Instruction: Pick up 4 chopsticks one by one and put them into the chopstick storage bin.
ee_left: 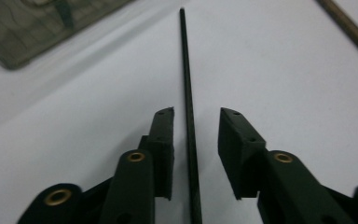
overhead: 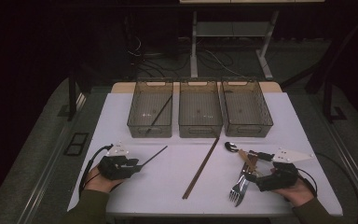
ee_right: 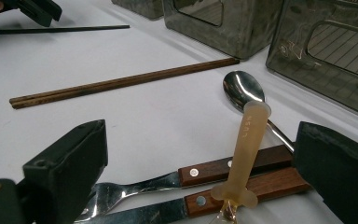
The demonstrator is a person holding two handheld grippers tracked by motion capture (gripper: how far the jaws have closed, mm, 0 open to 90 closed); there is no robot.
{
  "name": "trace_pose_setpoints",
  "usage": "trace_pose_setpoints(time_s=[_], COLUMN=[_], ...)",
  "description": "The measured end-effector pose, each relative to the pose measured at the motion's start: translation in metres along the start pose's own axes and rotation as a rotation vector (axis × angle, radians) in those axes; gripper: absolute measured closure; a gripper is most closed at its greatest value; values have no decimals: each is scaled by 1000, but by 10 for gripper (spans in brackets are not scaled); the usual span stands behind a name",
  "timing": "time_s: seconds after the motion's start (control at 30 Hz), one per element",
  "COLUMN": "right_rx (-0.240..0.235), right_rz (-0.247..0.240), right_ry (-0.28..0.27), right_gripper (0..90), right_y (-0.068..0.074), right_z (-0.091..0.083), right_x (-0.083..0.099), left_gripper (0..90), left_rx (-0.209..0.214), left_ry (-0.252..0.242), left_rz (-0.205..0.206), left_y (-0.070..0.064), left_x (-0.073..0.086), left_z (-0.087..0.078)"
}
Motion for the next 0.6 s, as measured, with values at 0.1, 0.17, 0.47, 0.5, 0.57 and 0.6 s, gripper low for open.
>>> trace_pose_setpoints(time_s=[0.1, 0.17, 0.47, 0.5, 0.57, 0.6], right_rx=[0, 0, 0, 1, 1, 1], right_rz=[0, 0, -1, -1, -1, -1], right_ry=[0, 0, 1, 1, 1, 1], right_gripper=[36, 36, 36, 36, 36, 36], right_y=[0, 0, 0, 0, 0, 0], right_z=[0, 0, 0, 0, 0, 0], right_x=[0, 0, 0, 0, 0, 0], left_gripper=[718, 742, 792, 792, 801, 804], left_rx=[-3, -9, -27, -27, -26, -27], left_ry=[17, 26, 58, 58, 65, 65], left_rz=[-4, 3, 13, 12, 12, 11], left_y=[0, 0, 2, 2, 2, 2], left_x=[1, 1, 4, 4, 4, 4], left_z=[2, 2, 6, 6, 5, 6])
Point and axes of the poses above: each handheld gripper's, and its own axes: z roughly forward along the jaws, x roughly out of its underside, y roughly to its left, the point moved 7 cm from there along z, roughly forward along the jaws, and after that the axes turned 1 degree about -y, right-handed, at the moved point
